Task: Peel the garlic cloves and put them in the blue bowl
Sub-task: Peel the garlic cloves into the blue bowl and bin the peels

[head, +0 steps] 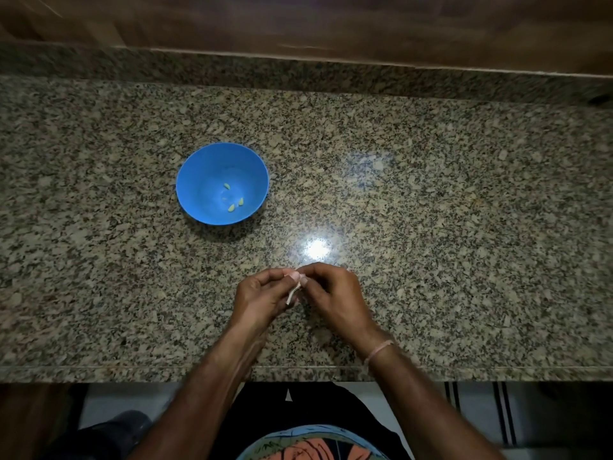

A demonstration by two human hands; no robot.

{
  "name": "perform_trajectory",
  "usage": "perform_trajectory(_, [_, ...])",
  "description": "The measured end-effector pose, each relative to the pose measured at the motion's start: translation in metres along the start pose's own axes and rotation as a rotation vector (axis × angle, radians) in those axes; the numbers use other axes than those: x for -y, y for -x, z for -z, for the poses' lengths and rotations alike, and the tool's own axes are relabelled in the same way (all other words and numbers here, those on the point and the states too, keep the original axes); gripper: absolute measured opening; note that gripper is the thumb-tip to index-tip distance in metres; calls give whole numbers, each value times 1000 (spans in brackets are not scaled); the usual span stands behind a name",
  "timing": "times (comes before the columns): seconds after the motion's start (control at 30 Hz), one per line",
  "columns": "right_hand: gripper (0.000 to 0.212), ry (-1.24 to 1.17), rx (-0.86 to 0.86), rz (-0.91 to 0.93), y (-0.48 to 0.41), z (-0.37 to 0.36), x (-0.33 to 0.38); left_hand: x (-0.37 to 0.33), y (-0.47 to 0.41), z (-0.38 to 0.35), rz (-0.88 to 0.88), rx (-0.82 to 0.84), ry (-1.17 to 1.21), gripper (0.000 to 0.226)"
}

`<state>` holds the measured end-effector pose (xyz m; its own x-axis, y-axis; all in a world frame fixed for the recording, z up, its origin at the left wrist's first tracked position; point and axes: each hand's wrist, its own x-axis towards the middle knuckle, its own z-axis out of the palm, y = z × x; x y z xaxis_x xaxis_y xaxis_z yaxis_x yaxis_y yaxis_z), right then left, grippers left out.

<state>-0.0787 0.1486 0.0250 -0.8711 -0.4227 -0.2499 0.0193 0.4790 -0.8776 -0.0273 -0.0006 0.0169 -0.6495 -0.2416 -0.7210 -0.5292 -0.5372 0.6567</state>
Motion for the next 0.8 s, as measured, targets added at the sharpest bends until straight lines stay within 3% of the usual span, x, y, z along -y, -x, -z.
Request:
perform_trajectory(0.2, [11, -119, 33, -168, -3, -4, -4, -14, -3, 9, 75, 152, -66, 33])
perform_trajectory(0.33, [9, -260, -86, -259, -4, -7, 3, -19, -7, 14, 34, 147, -148, 23])
perform_trajectory(0.47, [1, -269, -190, -283, 2, -11, 5, -23, -25, 20, -387, 28, -651, 21])
perform_trajectory(0.53, [2, -282, -194, -305, 8, -15, 4, -28, -32, 19, -599, 53, -834, 22])
perform_trajectory(0.6, [9, -390, -218, -361, 13, -18, 5, -30, -35, 15, -773, 83, -1016, 28])
perform_trajectory(0.7, [16, -606, -254, -381, 21, -21, 12, -28, -23, 15, -968, -81, -1204, 31])
perform_trajectory(0.73, [16, -647, -273, -375, 23, -23, 14, -25, -15, 16, -950, -109, -1153, 24])
perform_trajectory(0.8, [20, -696, -299, -371, 28, -27, 17, -16, 1, 17, -721, -30, -911, 14])
